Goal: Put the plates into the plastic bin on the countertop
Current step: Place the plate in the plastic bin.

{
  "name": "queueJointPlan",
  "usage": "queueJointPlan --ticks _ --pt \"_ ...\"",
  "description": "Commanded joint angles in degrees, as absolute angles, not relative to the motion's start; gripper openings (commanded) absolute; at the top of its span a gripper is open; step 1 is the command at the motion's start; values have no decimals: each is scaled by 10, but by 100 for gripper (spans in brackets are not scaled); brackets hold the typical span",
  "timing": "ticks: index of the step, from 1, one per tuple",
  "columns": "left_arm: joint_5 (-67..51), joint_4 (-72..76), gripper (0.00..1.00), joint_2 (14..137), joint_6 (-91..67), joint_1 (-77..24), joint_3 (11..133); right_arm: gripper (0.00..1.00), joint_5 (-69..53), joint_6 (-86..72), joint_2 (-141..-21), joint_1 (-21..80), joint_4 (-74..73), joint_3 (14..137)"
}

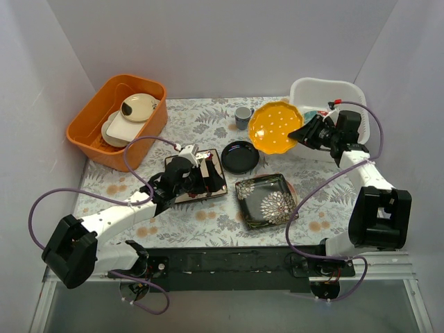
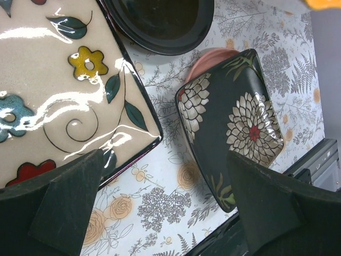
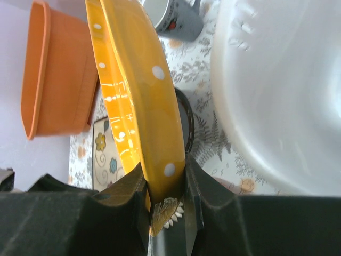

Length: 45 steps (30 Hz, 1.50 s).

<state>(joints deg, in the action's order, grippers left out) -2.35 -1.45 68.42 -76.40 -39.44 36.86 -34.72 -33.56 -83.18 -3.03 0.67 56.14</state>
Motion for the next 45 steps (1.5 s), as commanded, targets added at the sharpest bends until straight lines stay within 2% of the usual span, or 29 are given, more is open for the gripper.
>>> queueJointPlan --ticks 1,14,31,45 --pt "-23 -10 98 676 -771 -394 364 1 -392 -391 -837 -47 133 634" --pt "-45 22 98 709 -773 -394 363 1 -351 -398 -854 -90 124 688" --pt "-99 52 98 765 -750 -395 396 1 -309 -403 -847 -132 137 677" --pt "-84 19 98 724 -744 -396 381 1 -263 -390 -859 -160 135 681"
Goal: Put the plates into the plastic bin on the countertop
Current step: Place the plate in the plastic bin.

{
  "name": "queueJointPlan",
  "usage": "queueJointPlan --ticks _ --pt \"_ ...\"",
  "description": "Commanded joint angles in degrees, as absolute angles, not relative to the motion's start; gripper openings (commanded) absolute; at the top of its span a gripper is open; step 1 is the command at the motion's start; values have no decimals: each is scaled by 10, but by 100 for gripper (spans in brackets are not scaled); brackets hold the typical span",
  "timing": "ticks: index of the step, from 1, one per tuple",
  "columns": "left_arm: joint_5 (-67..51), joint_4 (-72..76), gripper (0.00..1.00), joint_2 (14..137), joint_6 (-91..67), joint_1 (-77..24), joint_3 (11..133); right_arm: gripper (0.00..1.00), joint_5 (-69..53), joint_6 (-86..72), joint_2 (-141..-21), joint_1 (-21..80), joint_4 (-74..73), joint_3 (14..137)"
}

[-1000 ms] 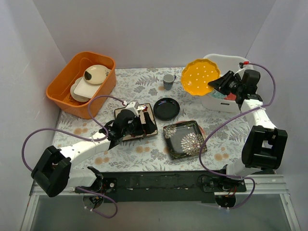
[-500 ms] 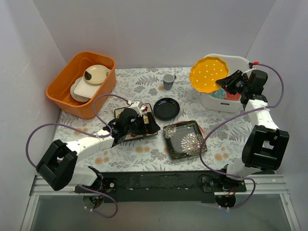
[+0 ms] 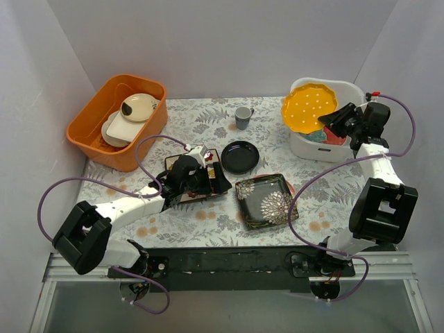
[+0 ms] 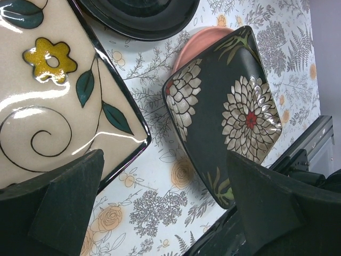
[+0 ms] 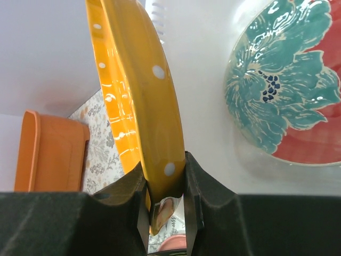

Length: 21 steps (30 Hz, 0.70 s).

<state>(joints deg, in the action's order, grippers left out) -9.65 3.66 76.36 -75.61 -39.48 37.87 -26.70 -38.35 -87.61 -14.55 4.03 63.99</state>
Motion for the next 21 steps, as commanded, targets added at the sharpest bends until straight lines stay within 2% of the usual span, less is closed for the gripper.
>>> queueJointPlan --ticks 1,21 --pt "-83 17 98 721 -743 -396 380 1 -258 -392 -859 -162 137 680" --pt "-70 4 98 702 -750 -395 365 1 -213 -393 -862 -178 156 668"
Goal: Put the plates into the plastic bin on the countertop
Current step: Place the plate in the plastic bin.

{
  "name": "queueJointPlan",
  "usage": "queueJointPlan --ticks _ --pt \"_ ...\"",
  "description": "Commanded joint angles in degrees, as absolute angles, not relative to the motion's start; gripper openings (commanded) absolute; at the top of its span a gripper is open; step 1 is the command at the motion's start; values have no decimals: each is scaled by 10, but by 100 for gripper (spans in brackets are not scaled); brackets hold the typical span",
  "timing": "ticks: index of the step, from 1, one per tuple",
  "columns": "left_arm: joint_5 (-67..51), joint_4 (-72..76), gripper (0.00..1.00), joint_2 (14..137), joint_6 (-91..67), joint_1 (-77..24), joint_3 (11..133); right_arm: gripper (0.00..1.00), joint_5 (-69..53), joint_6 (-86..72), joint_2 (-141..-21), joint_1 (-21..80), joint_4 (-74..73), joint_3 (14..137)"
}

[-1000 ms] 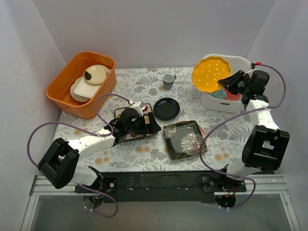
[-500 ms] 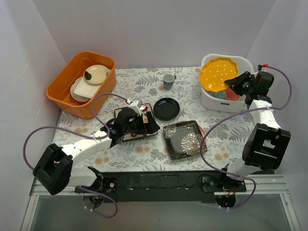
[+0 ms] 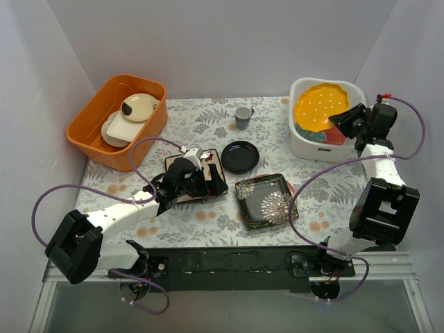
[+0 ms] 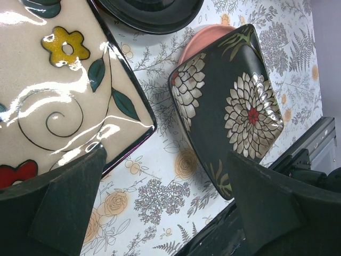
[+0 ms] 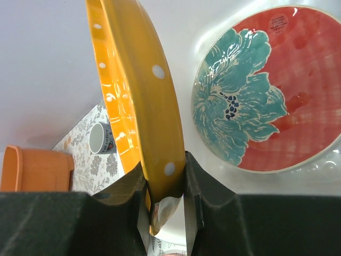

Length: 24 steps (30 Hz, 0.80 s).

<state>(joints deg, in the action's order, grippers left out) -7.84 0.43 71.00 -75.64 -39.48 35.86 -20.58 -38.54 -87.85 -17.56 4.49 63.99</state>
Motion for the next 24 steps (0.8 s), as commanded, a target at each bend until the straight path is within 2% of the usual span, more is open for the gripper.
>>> queueJointPlan --ticks 1,11,24 --pt "-70 3 98 703 -750 -396 366 1 -208 -391 -863 -178 156 667" --pt "-88 7 98 735 -744 -395 377 1 -176 -365 -874 -178 146 663" --pt "-89 19 98 748 -738 -396 376 1 -206 -344 -945 -174 121 686"
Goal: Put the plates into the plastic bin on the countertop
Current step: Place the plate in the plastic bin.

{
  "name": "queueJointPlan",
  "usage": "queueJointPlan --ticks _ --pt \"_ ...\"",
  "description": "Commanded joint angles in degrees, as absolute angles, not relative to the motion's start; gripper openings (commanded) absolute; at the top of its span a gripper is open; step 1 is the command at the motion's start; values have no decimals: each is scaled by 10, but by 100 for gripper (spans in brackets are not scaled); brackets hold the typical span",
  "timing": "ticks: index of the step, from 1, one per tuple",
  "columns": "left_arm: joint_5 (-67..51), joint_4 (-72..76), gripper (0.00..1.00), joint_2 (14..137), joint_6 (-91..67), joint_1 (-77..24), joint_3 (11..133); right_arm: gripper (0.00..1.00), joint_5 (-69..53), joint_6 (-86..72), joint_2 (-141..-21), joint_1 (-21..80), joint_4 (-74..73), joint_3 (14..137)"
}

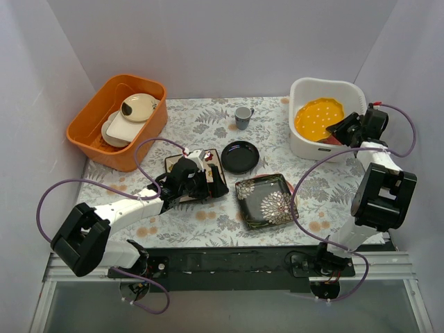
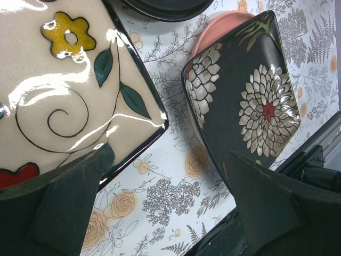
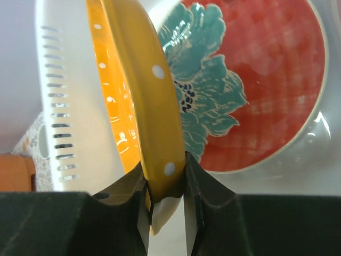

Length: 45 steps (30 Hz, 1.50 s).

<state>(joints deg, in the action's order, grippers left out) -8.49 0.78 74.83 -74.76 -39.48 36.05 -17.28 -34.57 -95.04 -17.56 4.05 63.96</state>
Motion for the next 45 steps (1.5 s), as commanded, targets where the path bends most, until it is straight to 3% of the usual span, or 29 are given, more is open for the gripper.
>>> queueJointPlan --ticks 1,10,19,22,32,45 --pt "-91 19 98 750 -738 -396 376 1 -205 -338 -949 -174 116 686" --pt "-84 22 98 745 -739 -396 375 1 -196 -318 -977 -171 91 705" --pt "-81 18 98 720 -745 -395 358 11 -211 -307 -1005 -171 75 729" --pt "-73 17 98 708 -749 -396 348 16 -212 -296 -1014 -169 55 748" --pt "-63 5 98 688 -751 -395 337 54 -197 -287 -1034 -161 27 766" --pt "-63 4 98 686 -754 -395 333 70 -149 -258 -1042 -159 -31 782"
